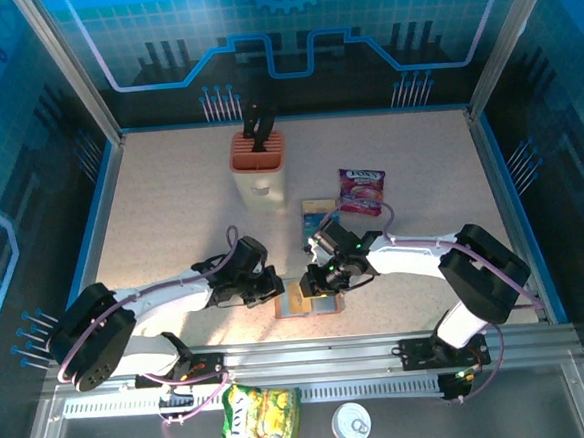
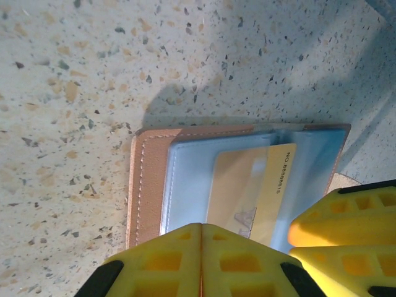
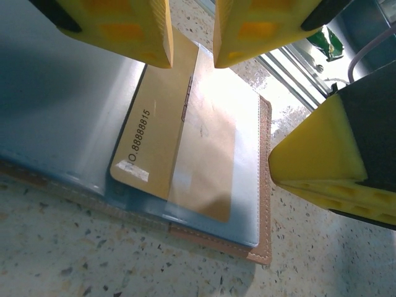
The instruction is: Take the credit cards out of the card holder
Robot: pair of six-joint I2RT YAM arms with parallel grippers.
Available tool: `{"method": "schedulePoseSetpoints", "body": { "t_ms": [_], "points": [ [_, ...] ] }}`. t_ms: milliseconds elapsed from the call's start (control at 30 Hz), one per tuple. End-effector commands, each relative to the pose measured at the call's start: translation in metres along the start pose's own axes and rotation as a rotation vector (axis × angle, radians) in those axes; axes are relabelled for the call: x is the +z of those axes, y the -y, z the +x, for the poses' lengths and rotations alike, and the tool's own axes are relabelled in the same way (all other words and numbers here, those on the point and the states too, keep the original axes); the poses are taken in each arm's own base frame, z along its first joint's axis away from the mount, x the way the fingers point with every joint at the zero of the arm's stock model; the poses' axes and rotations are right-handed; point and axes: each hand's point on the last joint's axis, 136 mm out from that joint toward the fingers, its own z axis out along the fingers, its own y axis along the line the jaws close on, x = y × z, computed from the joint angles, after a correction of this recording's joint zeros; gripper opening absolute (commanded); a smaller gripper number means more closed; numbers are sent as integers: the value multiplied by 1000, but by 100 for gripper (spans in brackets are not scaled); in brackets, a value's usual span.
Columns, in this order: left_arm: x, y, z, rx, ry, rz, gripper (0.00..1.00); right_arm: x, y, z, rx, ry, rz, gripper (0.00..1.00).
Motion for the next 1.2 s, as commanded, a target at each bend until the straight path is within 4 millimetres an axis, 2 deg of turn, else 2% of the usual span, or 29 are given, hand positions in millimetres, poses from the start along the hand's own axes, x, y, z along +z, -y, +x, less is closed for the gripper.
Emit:
{"method": "schedulePoseSetpoints", "body": {
  "t_ms": [0, 733, 1167],
  "points": [
    [-5, 9, 6, 24, -29, 16, 7, -6, 0, 0, -16, 6, 12, 24],
    [6, 7, 21, 25, -77, 0, 7, -3, 16, 1, 14, -14, 17, 24],
    [12, -6, 24, 22, -82, -49, 5, 7, 18, 0, 32, -37, 0, 24]
  ]
}}
